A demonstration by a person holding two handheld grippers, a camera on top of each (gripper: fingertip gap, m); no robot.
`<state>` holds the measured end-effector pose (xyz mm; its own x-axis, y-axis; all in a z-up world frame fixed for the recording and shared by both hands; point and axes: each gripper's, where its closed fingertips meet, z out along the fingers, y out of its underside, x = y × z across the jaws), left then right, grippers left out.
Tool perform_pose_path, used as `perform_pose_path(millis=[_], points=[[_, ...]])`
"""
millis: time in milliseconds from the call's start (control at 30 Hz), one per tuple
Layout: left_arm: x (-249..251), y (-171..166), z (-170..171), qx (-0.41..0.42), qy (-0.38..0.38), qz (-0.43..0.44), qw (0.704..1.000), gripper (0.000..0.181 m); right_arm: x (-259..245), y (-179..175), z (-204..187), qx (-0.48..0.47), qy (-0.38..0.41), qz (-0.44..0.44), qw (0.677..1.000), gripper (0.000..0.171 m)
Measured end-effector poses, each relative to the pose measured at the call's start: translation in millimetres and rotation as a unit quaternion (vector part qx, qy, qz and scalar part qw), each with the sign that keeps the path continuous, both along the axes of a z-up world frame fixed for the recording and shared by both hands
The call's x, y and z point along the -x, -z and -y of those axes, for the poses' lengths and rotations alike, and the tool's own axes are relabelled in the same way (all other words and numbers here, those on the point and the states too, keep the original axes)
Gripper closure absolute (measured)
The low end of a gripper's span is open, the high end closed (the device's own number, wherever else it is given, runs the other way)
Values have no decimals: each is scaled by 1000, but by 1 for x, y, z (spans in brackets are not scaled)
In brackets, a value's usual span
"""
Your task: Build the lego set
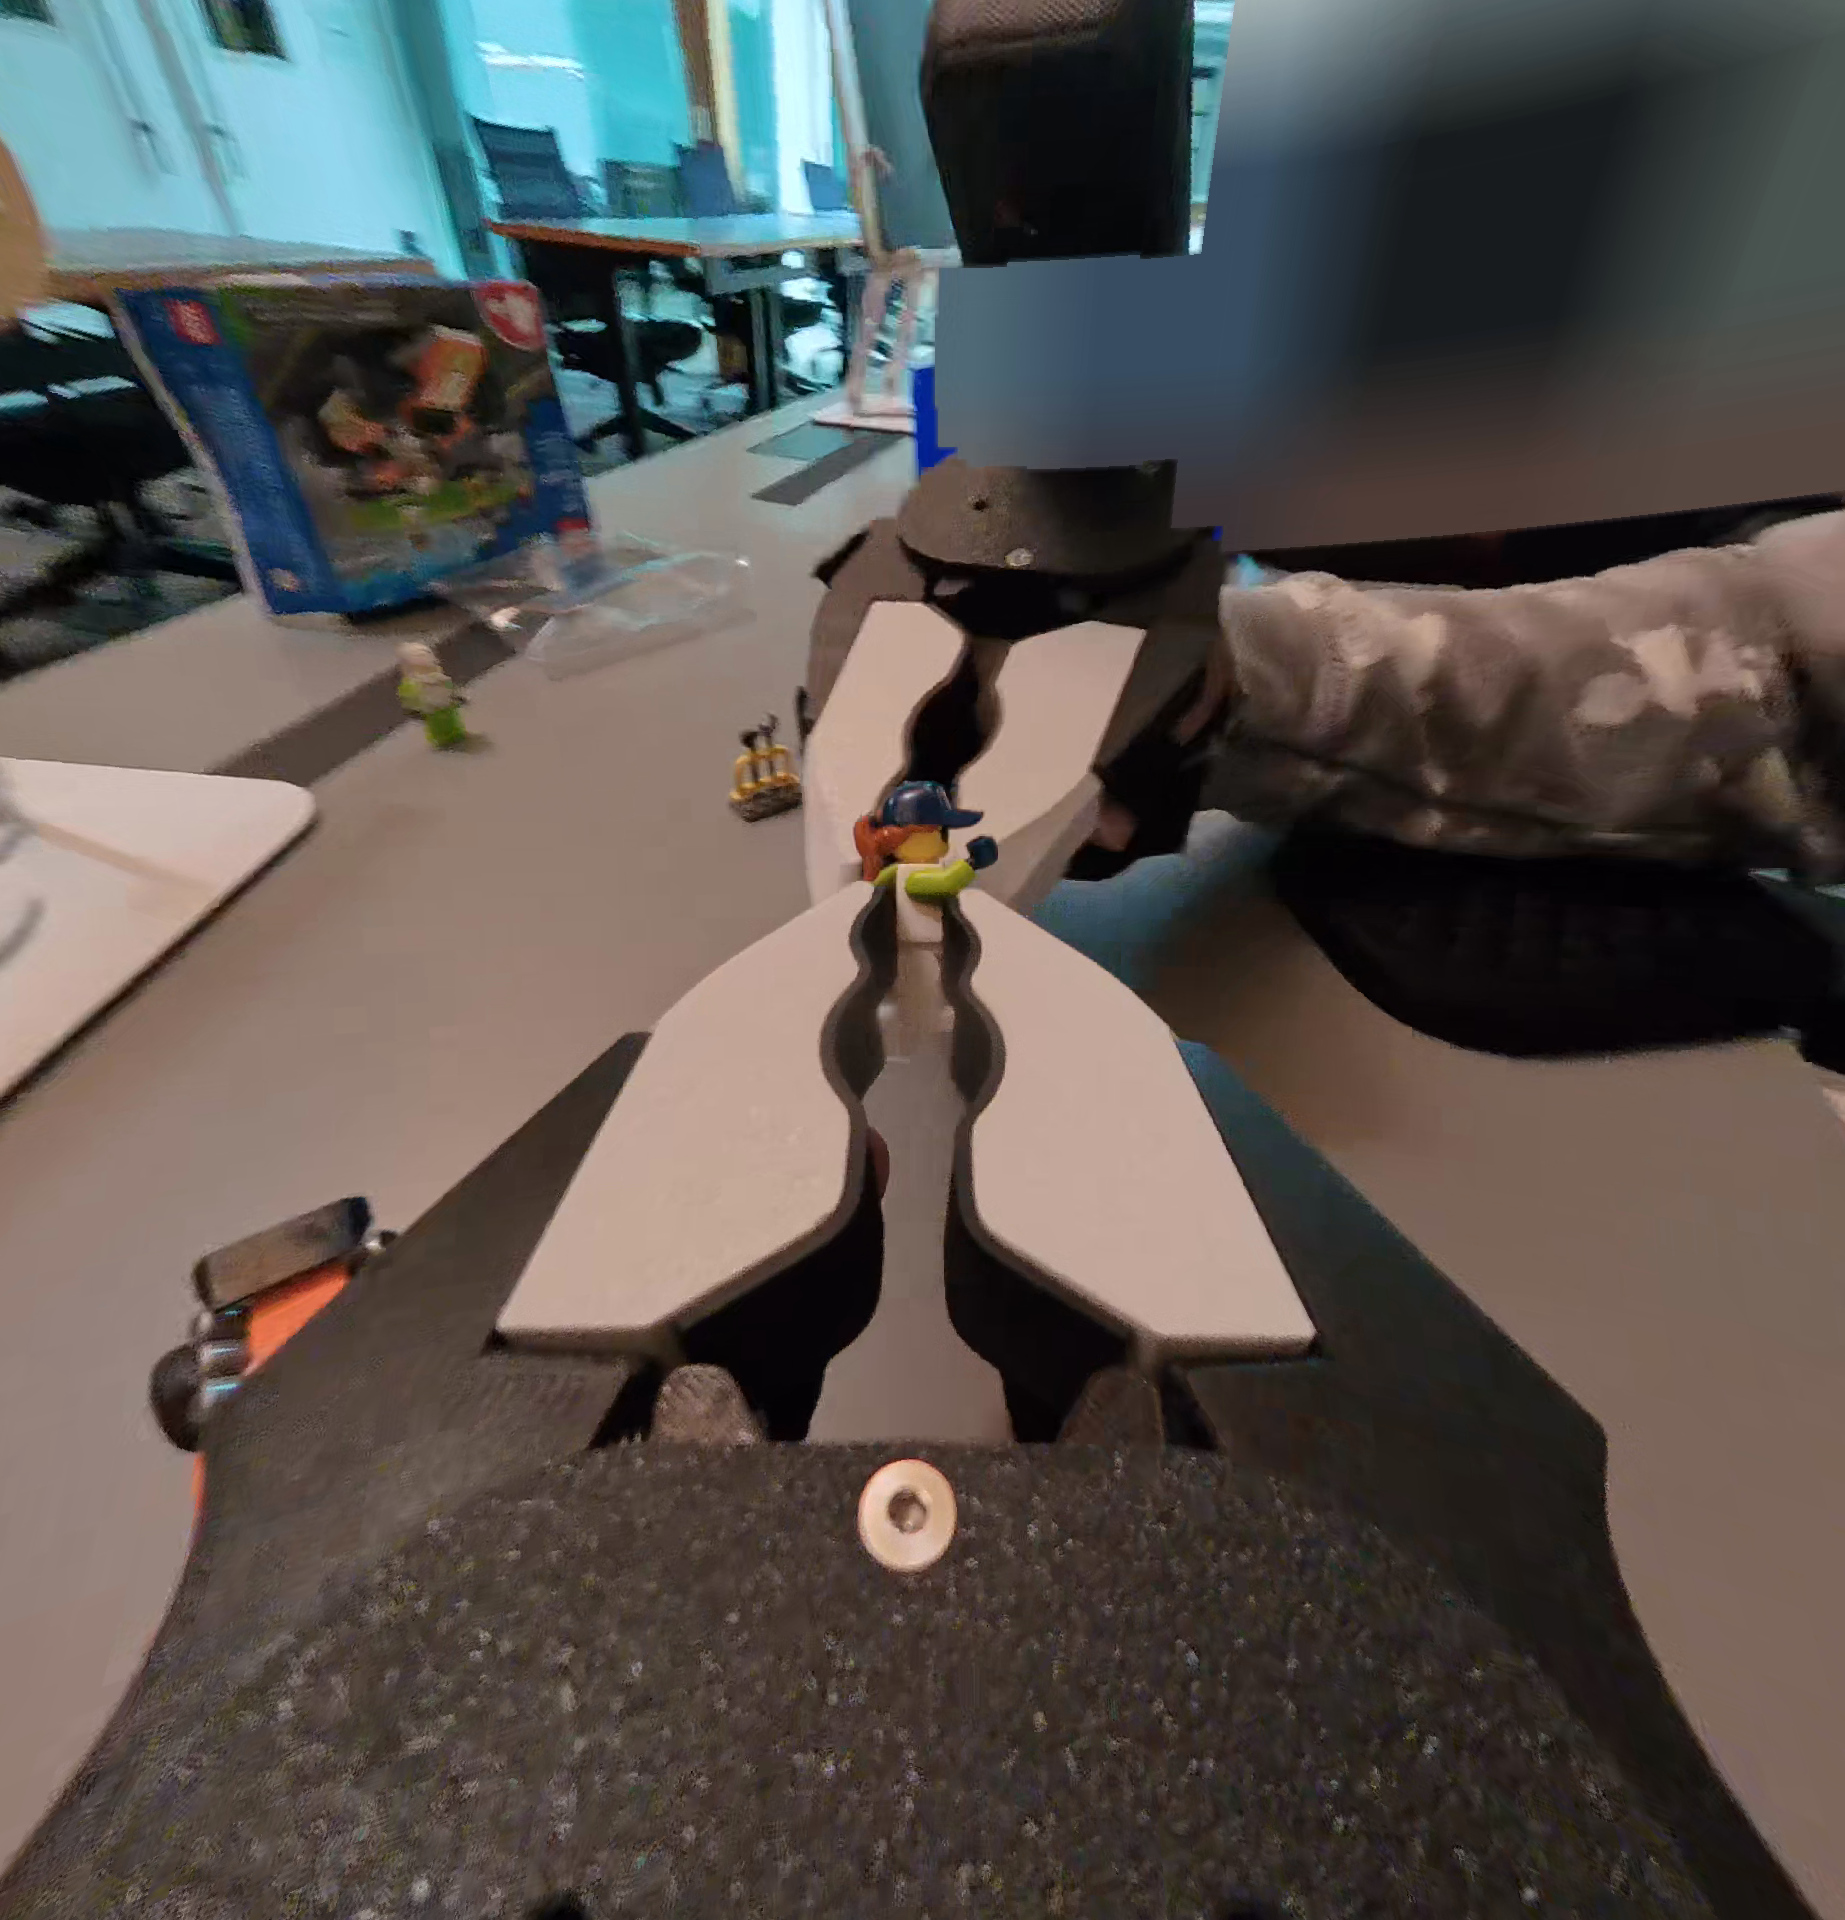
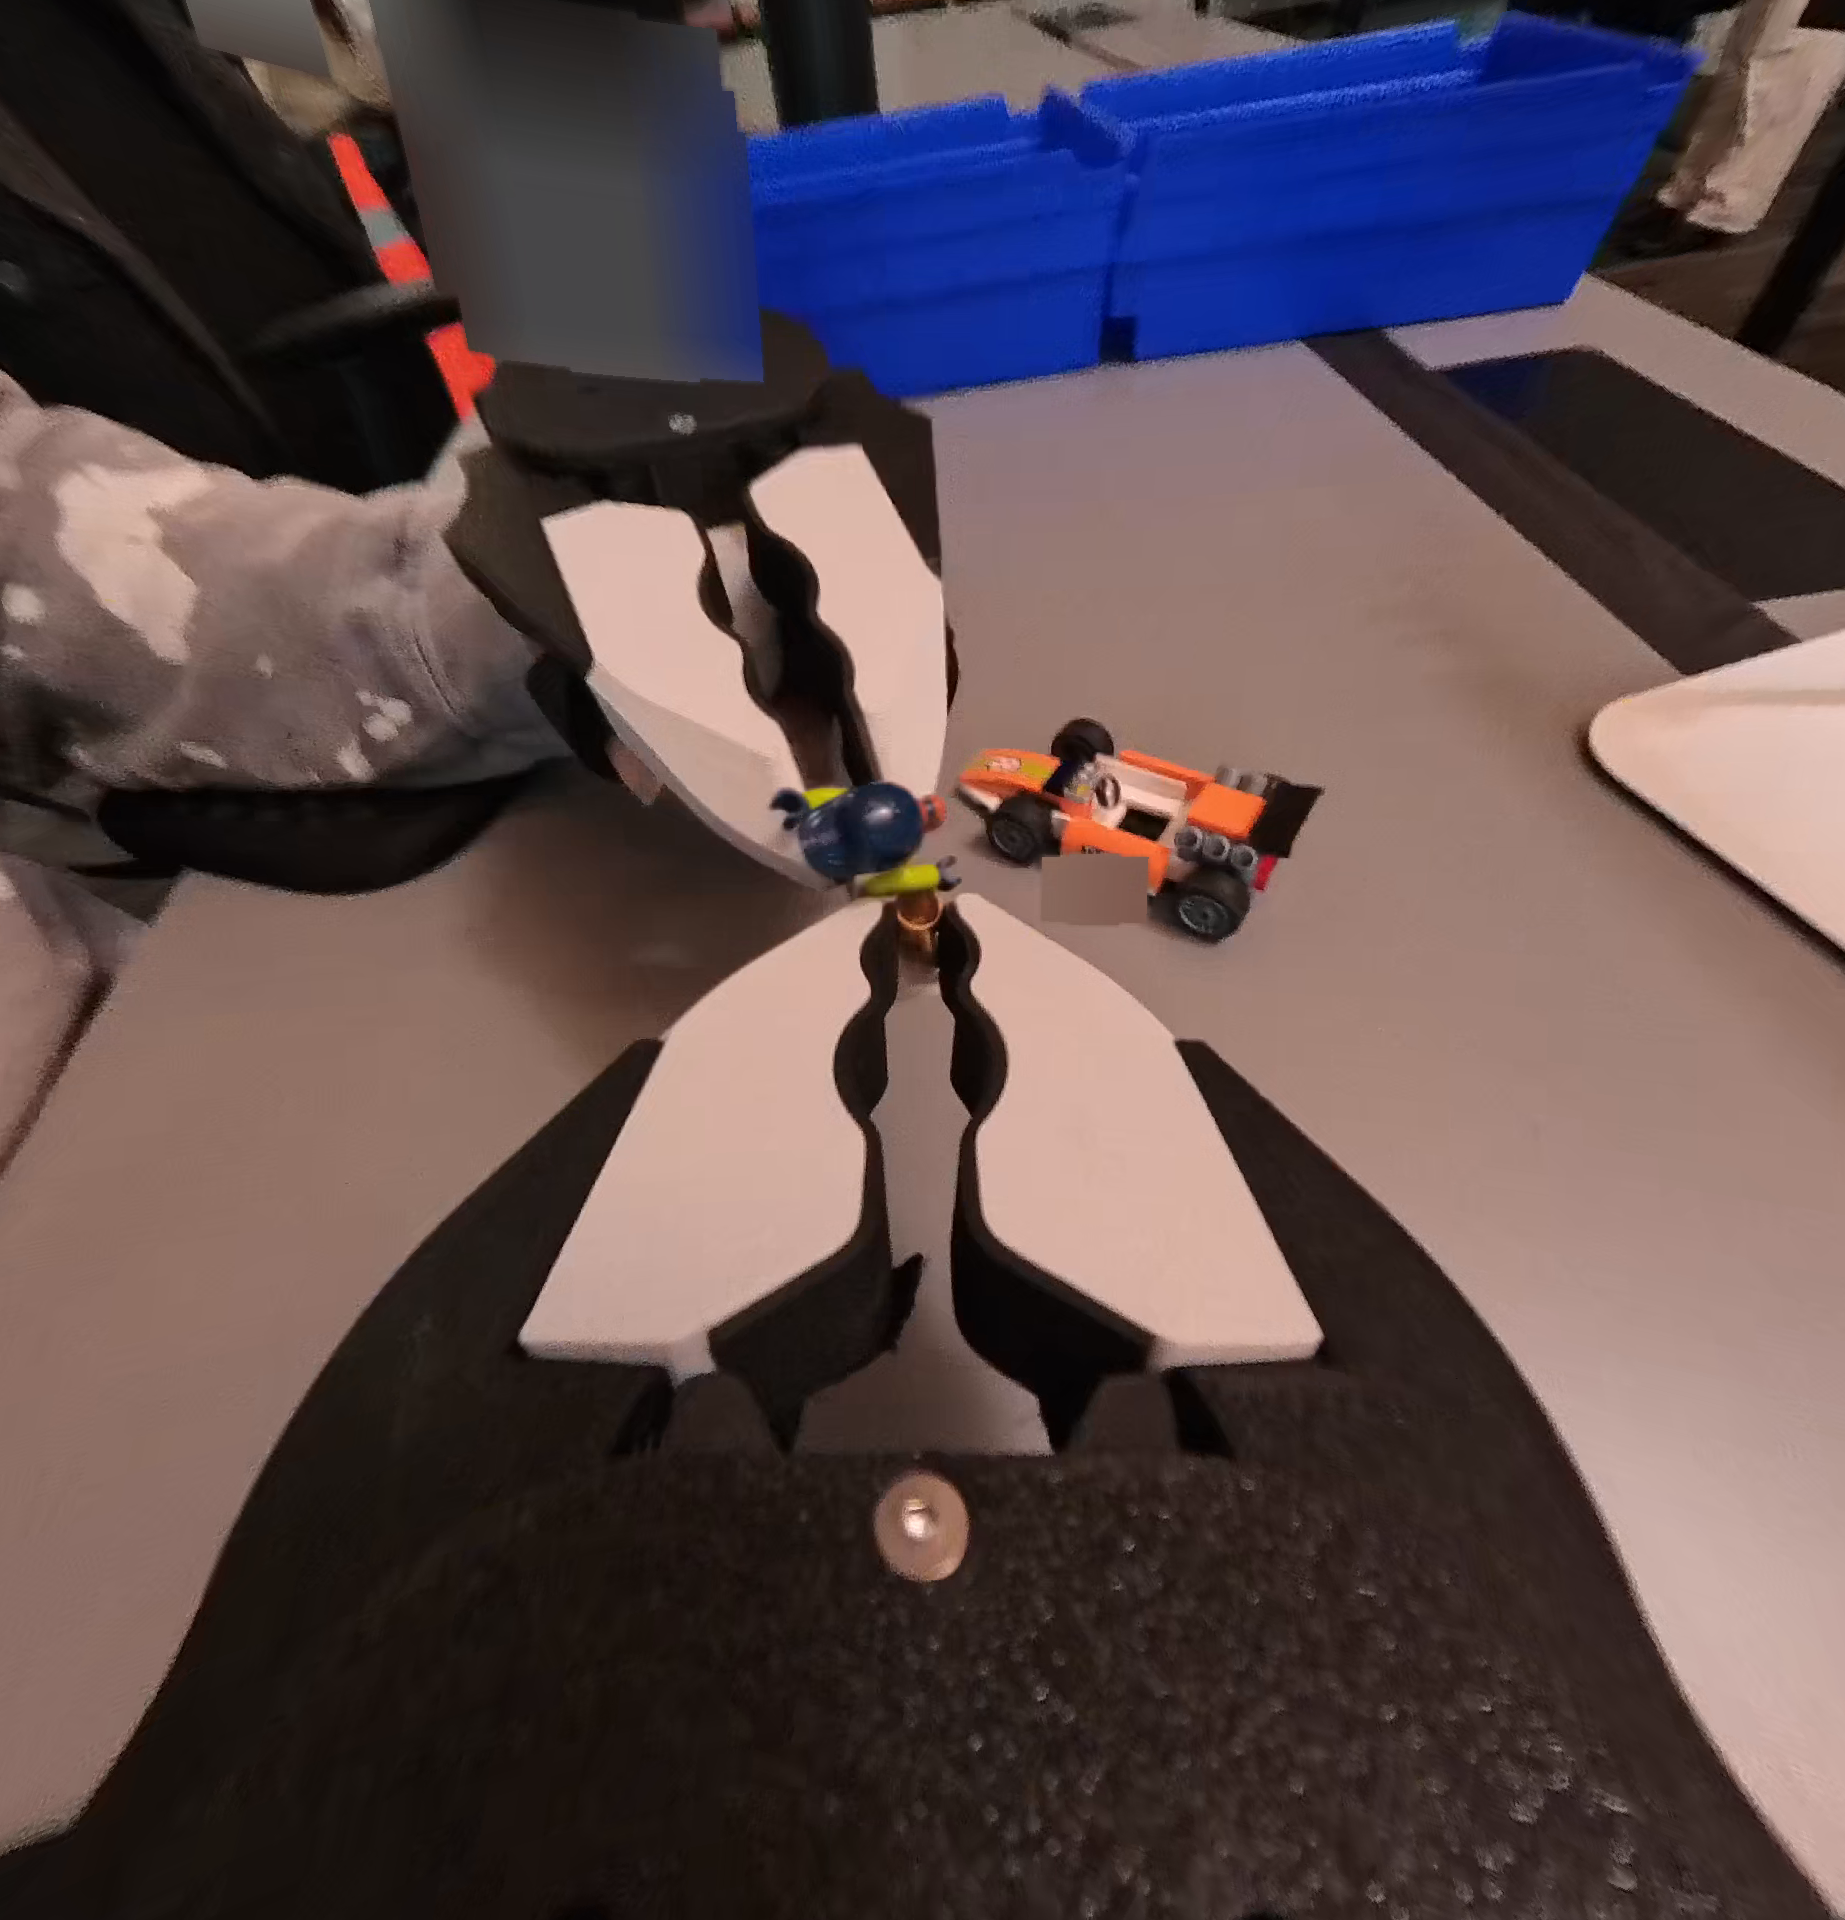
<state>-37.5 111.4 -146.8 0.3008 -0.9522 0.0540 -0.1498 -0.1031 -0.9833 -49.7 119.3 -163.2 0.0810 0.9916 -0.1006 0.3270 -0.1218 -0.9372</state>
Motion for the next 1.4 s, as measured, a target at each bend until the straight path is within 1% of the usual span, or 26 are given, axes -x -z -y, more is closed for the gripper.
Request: perform_pose_path(millis=[100, 200, 300, 367, 467, 500, 600, 700, 833, 900, 933, 1067, 1200, 1400], points=[[7, -12, -5, 16, -10, 37, 999, 172, -1, -10, -2, -24, 12, -8, 1000, 164], [11, -22, -6, 73, 5, 104, 992, 172, 1, -11, -1, -31, 13, -18, 999, 164], [10, -27, 0, 135, 40, 157, 977, 172, 0, -12, -6, -30, 27, -34, 999, 164], [9, -33, 3, 170, 62, 189, 965, 172, 0, -9, -11, -37, 38, -28, 998, 164], [8, -35, 7, 214, 94, 217, 948, 173, 3, -14, -11, -58, 46, -46, 996, 164], [8, -35, 5, 227, 94, 223, 943, 173, 4, -17, -10, -67, 47, -52, 995, 164], [10, -33, 3, 249, 99, 231, 936, 173, 5, -26, -3, -100, 29, -68, 992, 164], [10, -29, -2, 254, 84, 223, 937, 172, 4, -25, 4, -125, 15, -64, 990, 164], [13, -21, -5, 257, 67, 202, 943, 173, 2, -25, 7, -170, 12, -47, 984, 164], [13, -24, -3, 261, 77, 210, 939, 173, -2, -19, 0, -180, 27, -13, 983, 164], [12, -24, -1, 263, 82, 209, 938, 173, -5, -16, -4, -184, 36, -5, 982, 164], [8, -22, 6, 283, 107, 205, 931, 173, -9, -23, -12, -180, 62, -29, 981, 164], [6, -21, 6, 289, 106, 203, 930, 173, -3, -20, -1, -194, 37, -20, 980, 164], [8, -19, 4, 284, 95, 196, 934, 173, -2, -21, 2, -204, 30, -15, 978, 164]])
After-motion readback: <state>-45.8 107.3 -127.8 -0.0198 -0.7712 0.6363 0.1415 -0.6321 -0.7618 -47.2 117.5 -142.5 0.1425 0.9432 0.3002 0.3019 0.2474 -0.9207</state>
